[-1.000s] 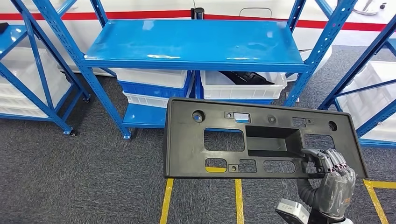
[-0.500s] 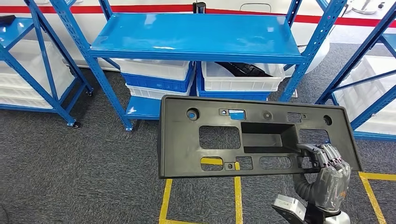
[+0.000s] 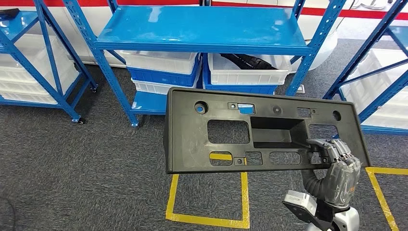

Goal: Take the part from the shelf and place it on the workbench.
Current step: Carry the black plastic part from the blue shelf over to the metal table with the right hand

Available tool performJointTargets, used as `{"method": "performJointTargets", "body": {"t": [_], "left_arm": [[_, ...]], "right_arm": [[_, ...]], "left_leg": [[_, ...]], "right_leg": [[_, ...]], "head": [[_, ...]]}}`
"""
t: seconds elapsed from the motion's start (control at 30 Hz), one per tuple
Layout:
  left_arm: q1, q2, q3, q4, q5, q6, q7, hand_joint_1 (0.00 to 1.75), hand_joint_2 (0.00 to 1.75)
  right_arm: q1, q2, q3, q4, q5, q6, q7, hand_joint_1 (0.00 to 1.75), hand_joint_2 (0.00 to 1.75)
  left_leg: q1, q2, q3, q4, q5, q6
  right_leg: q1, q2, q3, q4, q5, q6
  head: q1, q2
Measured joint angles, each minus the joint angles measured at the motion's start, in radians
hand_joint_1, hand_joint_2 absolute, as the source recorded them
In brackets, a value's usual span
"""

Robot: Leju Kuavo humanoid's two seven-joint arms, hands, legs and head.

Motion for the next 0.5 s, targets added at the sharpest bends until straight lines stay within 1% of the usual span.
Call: {"method": "performJointTargets", "body": {"t": [0.07,0.27,0.3,0.33,0.37,0.4,0.43,0.47,0.5], "left_arm": [[0.0,0.0,0.001,0.0,0.001,0.001,0.0,0.0,1.75],[0.0,0.0,0.001,0.0,0.001,0.001,0.0,0.0,1.75],[0.0,0.0,0.002,0.0,0.001,0.001,0.0,0.0,1.75],[0.001,0.0,0.003,0.0,0.001,0.002,0.0,0.0,1.75],[0.001,0.001,0.005,0.0,0.002,0.005,0.0,0.0,1.75],[0.002,0.002,0.008,0.0,0.003,0.008,0.0,0.0,1.75],[0.002,0.002,0.012,0.0,0.005,0.011,0.0,0.0,1.75],[0.002,0.003,0.015,0.0,0.008,0.014,0.0,0.0,1.75],[0.002,0.003,0.018,0.0,0.01,0.017,0.0,0.0,1.75]], "right_arm": [[-0.001,0.0,0.001,0.002,-0.001,0.0,0.0,1.75,1.75],[-0.002,0.0,0.001,0.002,-0.001,0.0,0.0,1.75,1.75],[-0.002,0.0,0.002,0.002,-0.001,0.0,0.0,1.75,1.75],[-0.004,-0.001,0.002,0.003,-0.001,0.0,0.0,1.75,1.75],[-0.009,-0.001,0.006,0.006,-0.003,0.0,0.0,1.75,1.75],[-0.016,-0.001,0.009,0.011,-0.005,0.0,0.0,1.75,1.75],[-0.024,-0.002,0.014,0.017,-0.008,0.0,0.0,1.75,1.75],[-0.035,-0.002,0.02,0.025,-0.011,0.001,0.0,1.75,1.75],[-0.046,-0.001,0.025,0.032,-0.013,0.004,0.001,1.75,1.75]], "left_leg": [[0.001,0.0,0.0,0.0,0.002,-0.002],[0.001,0.0,0.0,0.0,0.003,-0.002],[0.001,0.0,-0.001,0.0,0.003,-0.003],[0.001,-0.001,-0.001,0.0,0.004,-0.004],[0.003,-0.003,-0.012,0.026,-0.026,-0.01],[0.006,-0.006,-0.031,0.083,-0.075,-0.018],[0.01,-0.009,-0.053,0.164,-0.126,-0.026],[0.014,-0.013,-0.029,0.176,-0.154,-0.029],[0.011,-0.015,0.006,0.152,-0.15,-0.021]], "right_leg": [[0.001,0.0,-0.003,0.002,0.001,-0.001],[0.001,0.0,-0.003,0.002,0.001,-0.002],[0.001,0.0,-0.004,0.002,0.002,-0.003],[-0.002,0.0,-0.005,0.001,0.004,-0.006],[-0.006,-0.001,-0.009,0.0,0.011,-0.017],[-0.009,-0.003,-0.016,0.0,0.022,-0.029],[-0.011,-0.004,-0.031,0.003,0.035,-0.038],[-0.012,-0.005,-0.05,0.011,0.048,-0.043],[-0.011,-0.005,-0.07,0.02,0.061,-0.031]], "head": [[0.0,0.0],[-0.001,0.0],[-0.001,0.0],[-0.001,0.0],[-0.003,0.0],[-0.005,0.0],[-0.007,0.0],[-0.009,0.0],[-0.009,0.0]]}}
